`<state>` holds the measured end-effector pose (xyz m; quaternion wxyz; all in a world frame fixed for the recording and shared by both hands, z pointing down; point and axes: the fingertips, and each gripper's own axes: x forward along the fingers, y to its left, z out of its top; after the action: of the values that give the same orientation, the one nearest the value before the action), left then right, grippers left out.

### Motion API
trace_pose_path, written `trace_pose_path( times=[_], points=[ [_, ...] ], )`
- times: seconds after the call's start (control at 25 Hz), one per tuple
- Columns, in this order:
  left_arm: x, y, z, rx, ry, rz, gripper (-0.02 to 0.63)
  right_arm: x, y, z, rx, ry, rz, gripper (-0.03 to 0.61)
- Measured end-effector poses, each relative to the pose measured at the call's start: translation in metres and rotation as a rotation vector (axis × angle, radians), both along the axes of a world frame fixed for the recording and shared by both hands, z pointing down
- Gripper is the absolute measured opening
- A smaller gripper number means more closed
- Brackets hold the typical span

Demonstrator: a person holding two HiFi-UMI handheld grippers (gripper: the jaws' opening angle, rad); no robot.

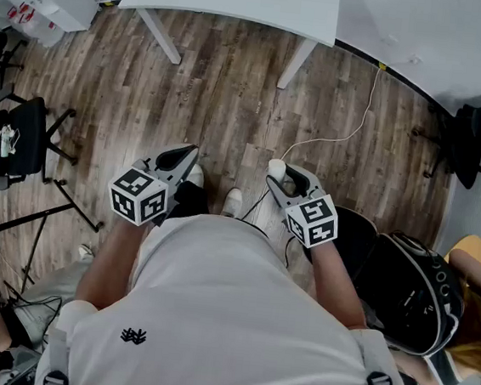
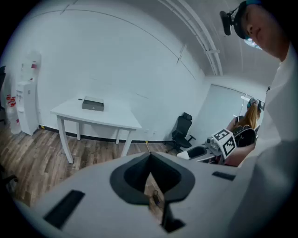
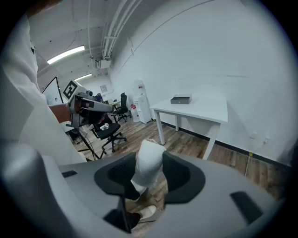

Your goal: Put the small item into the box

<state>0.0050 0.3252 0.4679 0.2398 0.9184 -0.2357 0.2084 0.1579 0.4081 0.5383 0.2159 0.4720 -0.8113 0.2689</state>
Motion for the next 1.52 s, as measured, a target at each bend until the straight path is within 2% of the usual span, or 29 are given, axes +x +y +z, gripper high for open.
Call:
trace_pose_path(
  times=[0.28,0.44,0.68,0.84,1.04,1.32,1.52],
  points=[
    [0.004,-0.049,0.005,0.003,0.041,0.009,0.006,0.007,-0.046,0.004,0.001,0.034,0.007,0.187],
    [0.010,-0.102,0.009,0.010,0.072,0.039,0.006,0.006,-0.085,0.003,-0.046,0.034,0.024,0.189],
    [0.013,-0.197,-0.017,0.040,0.123,0.097,0.006,0.004,-0.169,-0.020,-0.094,0.083,0.014,0.187],
    [-0.008,-0.246,-0.021,0.074,0.127,0.120,0.006,-0.011,-0.230,-0.025,-0.088,0.125,-0.019,0.187],
    [-0.043,-0.310,-0.021,0.079,0.104,0.046,0.006,-0.030,-0.319,-0.038,-0.084,0.152,-0.085,0.187],
    [-0.068,-0.352,-0.014,0.085,0.063,-0.043,0.006,-0.031,-0.406,-0.042,-0.093,0.184,-0.185,0.187],
    [-0.073,-0.410,-0.013,0.091,0.031,-0.116,0.006,-0.025,-0.510,-0.037,-0.082,0.205,-0.280,0.187]
  ],
)
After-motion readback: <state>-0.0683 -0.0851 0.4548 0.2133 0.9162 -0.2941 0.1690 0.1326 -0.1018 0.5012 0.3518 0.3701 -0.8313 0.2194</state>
